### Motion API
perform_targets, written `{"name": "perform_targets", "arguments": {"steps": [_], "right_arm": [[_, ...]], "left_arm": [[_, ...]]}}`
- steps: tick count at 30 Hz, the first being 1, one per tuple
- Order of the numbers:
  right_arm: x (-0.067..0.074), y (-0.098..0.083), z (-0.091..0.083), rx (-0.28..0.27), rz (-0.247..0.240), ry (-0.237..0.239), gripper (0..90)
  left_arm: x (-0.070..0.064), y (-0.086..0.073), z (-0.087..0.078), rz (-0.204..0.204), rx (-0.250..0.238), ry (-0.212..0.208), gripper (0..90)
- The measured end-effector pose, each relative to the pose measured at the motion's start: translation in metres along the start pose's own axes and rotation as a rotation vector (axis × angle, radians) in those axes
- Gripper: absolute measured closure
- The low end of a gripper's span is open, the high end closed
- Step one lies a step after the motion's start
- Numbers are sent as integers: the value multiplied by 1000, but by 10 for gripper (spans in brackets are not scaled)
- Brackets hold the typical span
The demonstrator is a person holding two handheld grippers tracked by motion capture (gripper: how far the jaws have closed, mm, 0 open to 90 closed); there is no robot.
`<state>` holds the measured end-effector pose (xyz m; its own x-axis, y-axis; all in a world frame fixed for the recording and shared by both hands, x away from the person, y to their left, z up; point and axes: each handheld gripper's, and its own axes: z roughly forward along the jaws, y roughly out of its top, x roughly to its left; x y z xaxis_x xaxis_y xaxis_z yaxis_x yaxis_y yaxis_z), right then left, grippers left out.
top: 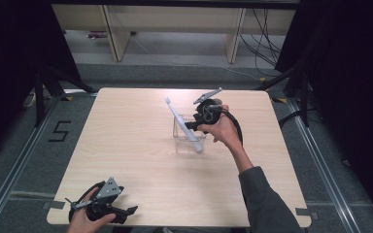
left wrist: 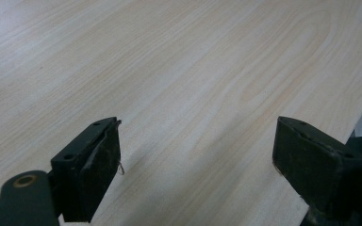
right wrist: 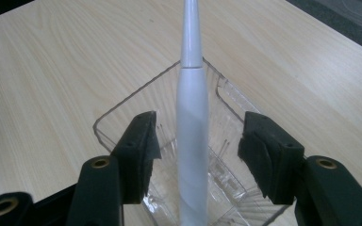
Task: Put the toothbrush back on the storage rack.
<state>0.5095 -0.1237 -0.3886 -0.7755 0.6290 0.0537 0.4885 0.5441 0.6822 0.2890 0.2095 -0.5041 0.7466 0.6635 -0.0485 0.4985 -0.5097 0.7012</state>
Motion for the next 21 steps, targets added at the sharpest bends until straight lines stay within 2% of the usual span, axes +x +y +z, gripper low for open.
{"name": "perform_targets", "arguments": {"steps": [1,3,4,5,7,8,9,10,11,12,13,14,16,19,20,21], "right_arm": [[1,-2,0,-19,10,-4,456],[-1,-3,-4,-18,-20,2,443],[1,-4,-6,-24,9,7,441],[-1,-5,-8,-29,-21,-3,440],[-1,-8,-10,-29,-10,1,430],[-1,-9,-11,-40,-23,5,423],[-1,-10,-12,-39,-2,-5,418],[-1,-12,-13,-37,1,-5,412],[-2,-13,-14,-53,-20,-10,403],[0,-14,-15,-44,14,-7,396],[0,-15,-17,-46,20,-10,395],[0,-16,-18,-67,1,-16,391],[1,-18,-22,-78,0,-16,377],[4,-23,-28,-105,25,-19,370],[2,-23,-30,-102,-11,-3,366],[3,-25,-34,-113,11,-8,364]], "left_arm": [[0,0,0,-1,0,1,155],[0,0,0,2,4,-2,154],[0,0,0,1,4,-1,155],[0,0,0,2,5,0,155],[0,0,0,3,6,-3,154],[0,0,0,2,6,-2,155],[0,0,0,-4,2,-10,155],[0,0,0,-5,2,-5,155],[0,0,0,-2,3,-1,155],[0,0,0,-3,3,-1,155],[0,0,0,-2,3,-1,155],[0,0,0,-2,3,-1,155],[0,0,0,-4,2,-5,155],[0,0,-1,1,5,-1,155],[0,0,-1,1,4,0,155],[0,0,-1,1,4,-1,155]]}}
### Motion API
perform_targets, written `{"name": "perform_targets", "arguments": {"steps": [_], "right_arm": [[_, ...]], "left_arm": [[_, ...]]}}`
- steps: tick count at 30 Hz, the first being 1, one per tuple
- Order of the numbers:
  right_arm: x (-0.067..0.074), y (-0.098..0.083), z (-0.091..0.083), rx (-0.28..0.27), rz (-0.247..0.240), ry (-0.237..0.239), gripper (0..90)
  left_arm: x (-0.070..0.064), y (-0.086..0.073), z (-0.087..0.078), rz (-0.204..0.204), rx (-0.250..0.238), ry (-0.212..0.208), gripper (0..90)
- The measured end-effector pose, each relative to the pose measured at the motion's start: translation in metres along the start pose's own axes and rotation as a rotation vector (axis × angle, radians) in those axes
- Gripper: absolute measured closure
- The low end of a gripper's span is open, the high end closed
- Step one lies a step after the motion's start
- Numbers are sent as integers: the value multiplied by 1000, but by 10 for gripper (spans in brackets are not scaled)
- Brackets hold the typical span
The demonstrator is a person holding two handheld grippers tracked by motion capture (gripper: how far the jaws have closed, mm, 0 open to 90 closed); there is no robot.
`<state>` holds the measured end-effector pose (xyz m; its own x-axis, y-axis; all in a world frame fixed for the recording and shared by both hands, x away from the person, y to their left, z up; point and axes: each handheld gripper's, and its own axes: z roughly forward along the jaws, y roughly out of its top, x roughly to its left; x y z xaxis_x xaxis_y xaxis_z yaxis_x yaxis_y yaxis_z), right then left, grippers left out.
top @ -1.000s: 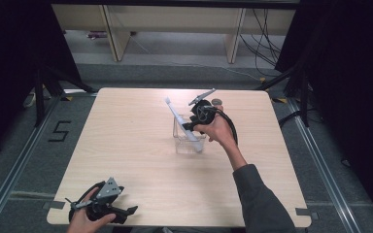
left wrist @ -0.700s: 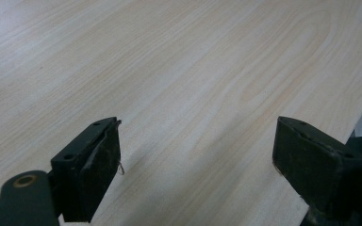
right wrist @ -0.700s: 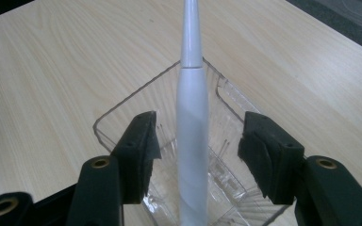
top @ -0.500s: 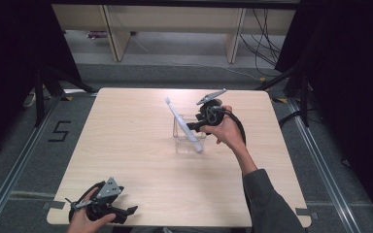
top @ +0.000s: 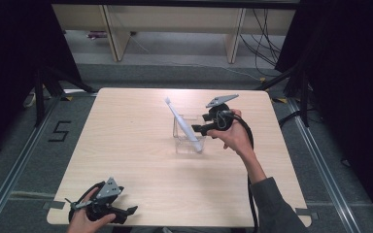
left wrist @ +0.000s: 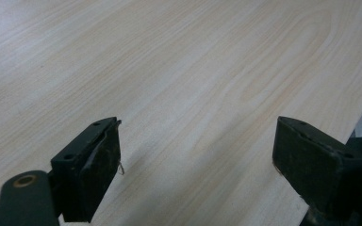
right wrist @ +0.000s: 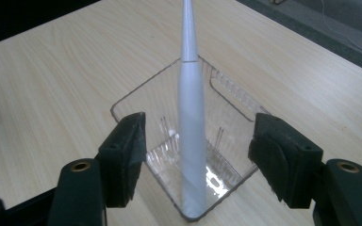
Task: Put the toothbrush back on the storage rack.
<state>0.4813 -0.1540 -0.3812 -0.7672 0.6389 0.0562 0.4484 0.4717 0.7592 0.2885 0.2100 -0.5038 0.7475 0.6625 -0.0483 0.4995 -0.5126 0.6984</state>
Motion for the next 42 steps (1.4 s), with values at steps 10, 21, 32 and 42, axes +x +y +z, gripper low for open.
{"name": "perform_targets", "arguments": {"steps": [10,21,32,42], "right_arm": [[-3,-13,-11,-31,13,-6,354],[-3,-19,-18,-45,2,-18,334],[2,-27,-25,-57,10,-31,295],[1,-39,-29,-50,10,-45,261]], "left_arm": [[0,0,0,3,5,1,155],[-1,1,-2,0,-10,-2,155],[-2,1,-3,0,-16,-3,155],[-2,0,-3,2,-16,0,155]]}}
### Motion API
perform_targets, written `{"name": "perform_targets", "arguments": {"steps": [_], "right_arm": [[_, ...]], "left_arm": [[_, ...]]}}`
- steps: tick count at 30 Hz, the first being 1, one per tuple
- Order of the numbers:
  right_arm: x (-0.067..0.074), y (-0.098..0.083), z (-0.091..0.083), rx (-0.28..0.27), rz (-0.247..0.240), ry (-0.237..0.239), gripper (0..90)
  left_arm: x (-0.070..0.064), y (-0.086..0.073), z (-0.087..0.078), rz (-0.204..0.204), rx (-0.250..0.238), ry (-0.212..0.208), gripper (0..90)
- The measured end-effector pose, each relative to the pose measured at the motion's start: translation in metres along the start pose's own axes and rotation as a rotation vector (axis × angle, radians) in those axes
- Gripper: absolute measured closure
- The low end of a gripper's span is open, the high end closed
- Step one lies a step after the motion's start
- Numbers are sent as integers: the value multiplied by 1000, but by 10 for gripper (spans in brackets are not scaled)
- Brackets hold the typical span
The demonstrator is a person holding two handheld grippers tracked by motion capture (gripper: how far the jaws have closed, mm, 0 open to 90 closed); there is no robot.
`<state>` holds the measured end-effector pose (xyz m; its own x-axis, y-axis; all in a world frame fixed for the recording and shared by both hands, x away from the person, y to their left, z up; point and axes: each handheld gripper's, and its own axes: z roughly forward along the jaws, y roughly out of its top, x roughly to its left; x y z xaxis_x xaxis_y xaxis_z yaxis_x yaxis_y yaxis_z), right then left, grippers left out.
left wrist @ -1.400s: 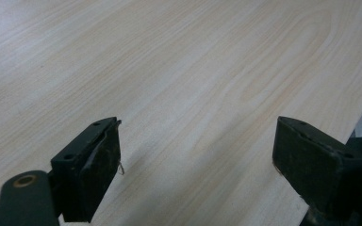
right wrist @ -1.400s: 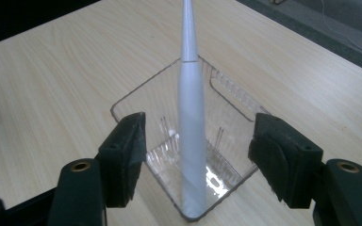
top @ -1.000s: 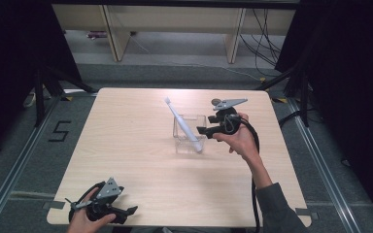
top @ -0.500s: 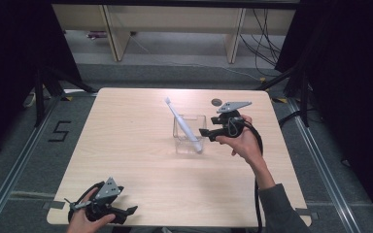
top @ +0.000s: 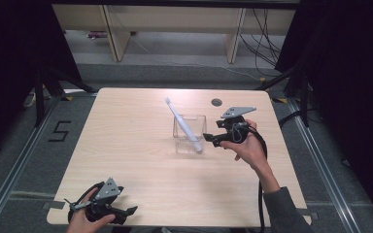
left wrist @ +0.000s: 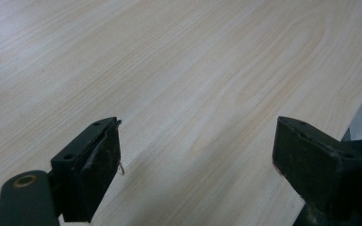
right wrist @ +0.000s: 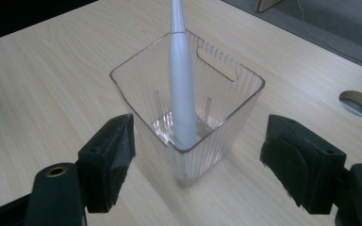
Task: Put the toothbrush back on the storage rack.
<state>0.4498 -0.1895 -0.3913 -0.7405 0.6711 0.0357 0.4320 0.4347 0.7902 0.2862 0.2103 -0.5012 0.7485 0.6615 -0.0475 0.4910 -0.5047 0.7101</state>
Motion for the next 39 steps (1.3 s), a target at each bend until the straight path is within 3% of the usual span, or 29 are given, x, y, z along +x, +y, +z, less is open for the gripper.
{"name": "perform_targets", "arguments": {"steps": [2,3,5,11,14,15,21,23,24,25,28,29,30,34,35,37,39], "right_arm": [[0,-2,-1,-6,11,-4,256],[-2,-2,-1,-14,-13,-8,251],[1,-3,-3,-12,12,-9,244],[2,-8,-5,-15,-12,-19,238],[5,-11,-7,-17,18,-19,236],[3,-12,-7,-25,-3,-12,236],[5,-17,-8,-14,-6,-16,232],[8,-19,-9,-8,15,-15,232],[7,-20,-9,-12,-12,-14,231],[9,-21,-9,-1,8,-4,231],[9,-25,-10,5,10,-11,231],[7,-26,-9,-3,-19,-21,231],[9,-27,-10,8,5,-8,232],[11,-31,-12,7,10,-11,232],[10,-32,-11,-3,-11,-13,233],[13,-35,-11,21,18,-8,234],[11,-38,-10,23,6,-19,234]], "left_arm": [[1,0,0,4,3,4,155],[1,0,-1,7,6,4,155],[1,0,0,-4,0,4,154],[0,-1,0,-1,5,5,154],[1,-1,-1,-8,0,7,154],[1,-1,0,-9,-4,4,154],[0,-1,0,-10,2,7,154],[1,-1,-1,-9,0,9,154],[1,-1,0,-9,-4,5,154],[1,-1,0,-8,1,9,154],[-1,-1,-1,-7,2,4,154],[0,-1,-1,-7,0,6,154],[0,-1,-1,-5,0,0,154],[1,-1,0,-7,5,12,154],[1,-1,0,-3,6,12,154],[0,-1,0,-2,8,6,154],[0,-1,0,-7,4,9,154]]}}
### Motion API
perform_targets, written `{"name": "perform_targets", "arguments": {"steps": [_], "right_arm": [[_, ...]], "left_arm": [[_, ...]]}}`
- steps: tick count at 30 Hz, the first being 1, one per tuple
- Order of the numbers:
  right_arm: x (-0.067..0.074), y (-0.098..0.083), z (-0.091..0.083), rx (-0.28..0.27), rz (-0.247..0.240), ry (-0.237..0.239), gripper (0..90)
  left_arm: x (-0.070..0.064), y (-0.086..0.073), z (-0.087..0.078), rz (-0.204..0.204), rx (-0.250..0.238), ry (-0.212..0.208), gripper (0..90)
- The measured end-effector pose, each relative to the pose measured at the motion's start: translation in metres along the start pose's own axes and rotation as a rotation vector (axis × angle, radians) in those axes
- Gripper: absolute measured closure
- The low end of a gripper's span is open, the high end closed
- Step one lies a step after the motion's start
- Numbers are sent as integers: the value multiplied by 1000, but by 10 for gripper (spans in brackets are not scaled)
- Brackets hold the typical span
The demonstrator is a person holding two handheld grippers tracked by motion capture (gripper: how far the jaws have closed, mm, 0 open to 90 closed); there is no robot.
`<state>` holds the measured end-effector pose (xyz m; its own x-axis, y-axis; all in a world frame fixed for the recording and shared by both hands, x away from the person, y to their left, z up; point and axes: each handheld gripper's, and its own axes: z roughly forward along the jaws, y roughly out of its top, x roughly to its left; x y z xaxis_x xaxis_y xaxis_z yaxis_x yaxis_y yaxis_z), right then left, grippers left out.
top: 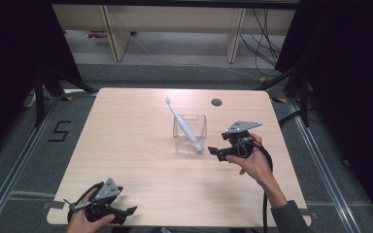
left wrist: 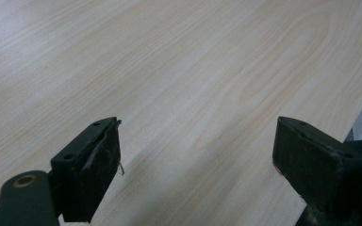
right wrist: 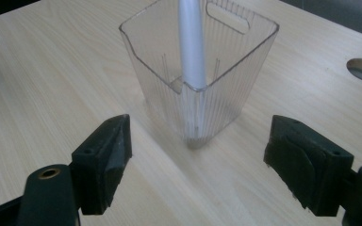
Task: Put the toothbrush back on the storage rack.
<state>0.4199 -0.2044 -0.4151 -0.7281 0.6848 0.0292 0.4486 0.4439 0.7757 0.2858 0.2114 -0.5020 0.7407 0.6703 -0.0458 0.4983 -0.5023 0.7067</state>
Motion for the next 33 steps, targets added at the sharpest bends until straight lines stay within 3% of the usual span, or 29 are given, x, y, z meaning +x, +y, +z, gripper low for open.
{"name": "perform_targets", "arguments": {"steps": [1,2,4,6,9,10,14,15,16,17,21,24,33], "right_arm": [[3,-2,1,2,29,4,234],[0,-3,1,-4,-9,14,234],[0,-5,1,-13,-17,6,234],[2,-8,1,-10,7,16,234],[2,-12,0,-19,-17,0,235],[5,-13,0,-9,3,3,235],[5,-16,1,0,-17,14,236],[8,-18,1,11,19,11,236],[7,-18,2,9,-10,21,240],[8,-20,2,2,-11,0,254],[11,-25,4,19,-22,6,251],[14,-29,4,33,1,16,245],[16,-41,3,31,-10,9,244]], "left_arm": [[0,0,0,1,-1,1,154],[1,0,0,2,0,2,154],[1,0,0,2,2,3,154],[2,0,1,4,2,-1,154],[1,0,0,4,2,2,154],[1,0,0,0,-7,-1,154],[0,0,-1,-8,-10,0,154],[1,0,-1,0,-2,5,154],[0,0,-1,1,-3,1,154],[0,0,0,-5,-12,-8,154],[1,0,-2,8,1,6,154],[1,0,-1,3,0,6,154],[1,-1,-1,3,0,5,154]]}}
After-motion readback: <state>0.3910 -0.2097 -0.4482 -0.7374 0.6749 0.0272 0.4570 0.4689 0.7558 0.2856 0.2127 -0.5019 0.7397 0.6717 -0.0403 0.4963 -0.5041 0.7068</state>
